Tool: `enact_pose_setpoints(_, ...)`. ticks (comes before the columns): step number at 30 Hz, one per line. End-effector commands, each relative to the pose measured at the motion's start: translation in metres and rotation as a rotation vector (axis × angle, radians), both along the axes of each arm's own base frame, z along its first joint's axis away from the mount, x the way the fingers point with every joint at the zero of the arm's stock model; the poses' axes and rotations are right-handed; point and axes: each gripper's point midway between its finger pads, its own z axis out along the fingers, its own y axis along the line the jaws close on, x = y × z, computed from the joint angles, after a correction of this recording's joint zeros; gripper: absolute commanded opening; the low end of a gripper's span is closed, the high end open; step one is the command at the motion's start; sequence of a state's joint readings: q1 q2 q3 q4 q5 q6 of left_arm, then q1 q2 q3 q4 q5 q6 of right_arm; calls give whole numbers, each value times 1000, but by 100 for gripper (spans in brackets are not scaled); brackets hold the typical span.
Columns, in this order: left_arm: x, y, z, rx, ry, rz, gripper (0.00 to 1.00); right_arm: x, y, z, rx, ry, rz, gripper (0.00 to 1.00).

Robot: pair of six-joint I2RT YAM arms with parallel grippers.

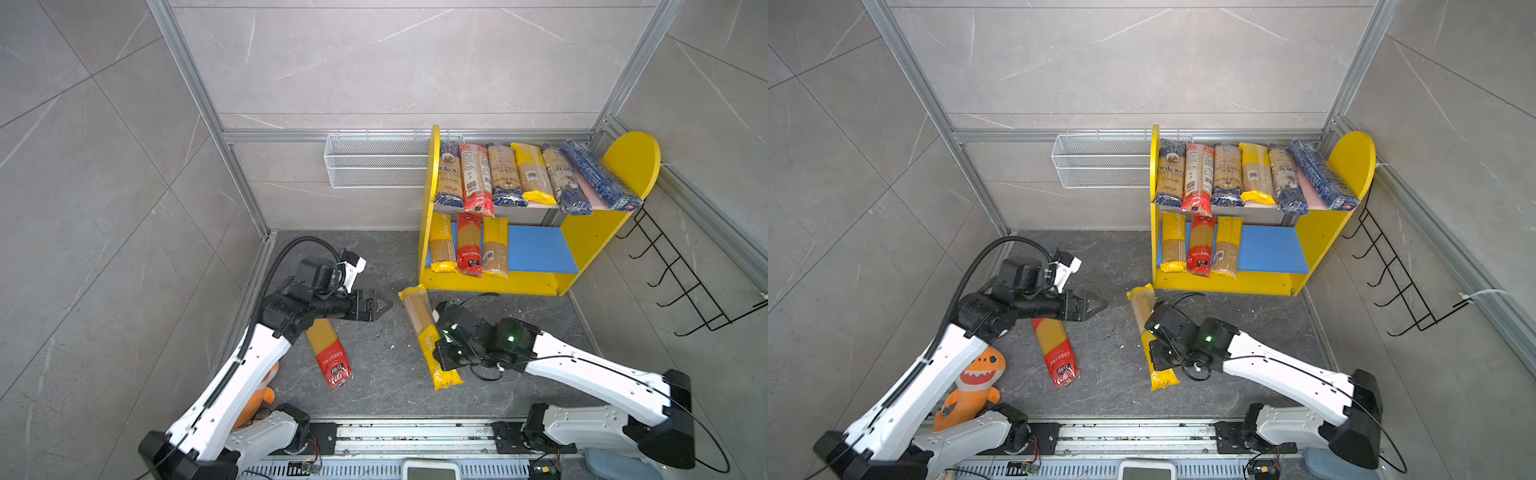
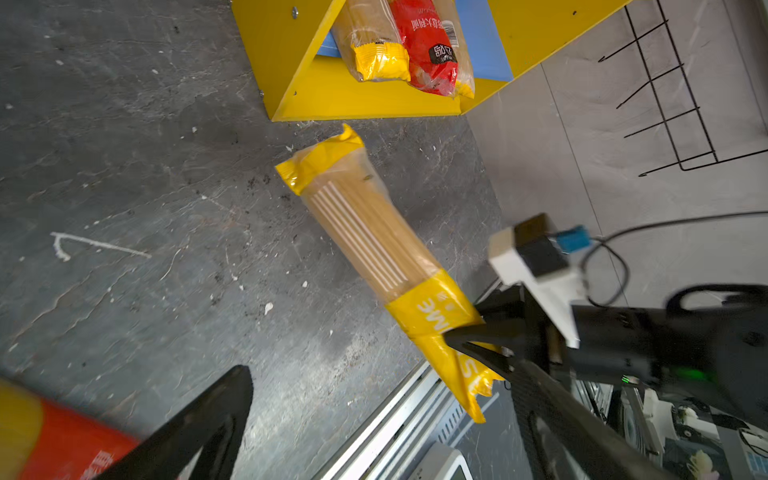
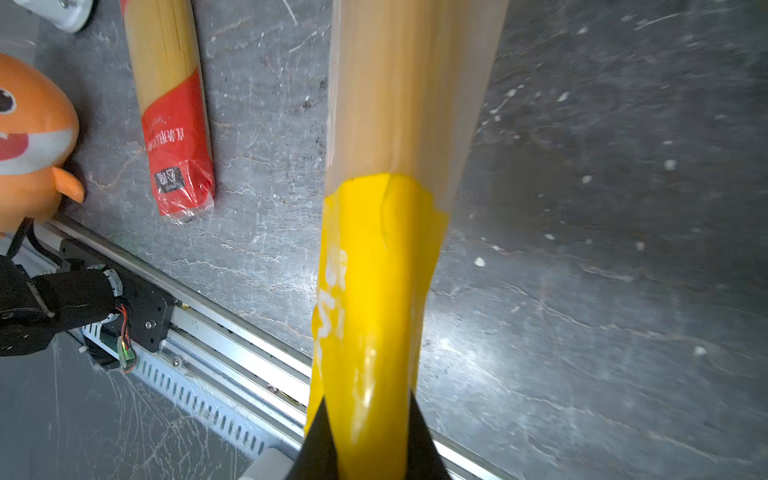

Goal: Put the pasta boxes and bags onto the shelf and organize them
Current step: 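Carry the yellow PASTATIME pack to the shelf while the left gripper rises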

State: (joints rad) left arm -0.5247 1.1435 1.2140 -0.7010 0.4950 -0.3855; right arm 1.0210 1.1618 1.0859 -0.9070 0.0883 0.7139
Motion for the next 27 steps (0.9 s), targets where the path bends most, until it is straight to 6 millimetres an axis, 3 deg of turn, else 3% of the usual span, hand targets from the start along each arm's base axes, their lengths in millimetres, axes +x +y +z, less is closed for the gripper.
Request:
enact_pose_setpoints(1, 14, -35, 40, -63, -174, -86, 100, 11, -41, 23, -47, -116, -139, 0)
enact_pose_setpoints(9, 35, -91, 55, -55, -249, -167, 100, 10, -93, 60, -75, -219, -277, 0)
enact_pose_setpoints(12, 43, -108, 47, -3, -288, -181, 100, 13, -116, 77, -91, -280, -353, 0)
enact_pose_setpoints(19, 68, -130, 30, 68, -358, -169, 100, 25, -157, 122, -147, -429, -507, 0)
enact_pose_setpoints(27, 85, -152, 35, 50, -381, -192, 100, 53, -191, 140, -260, -466, -626, 0)
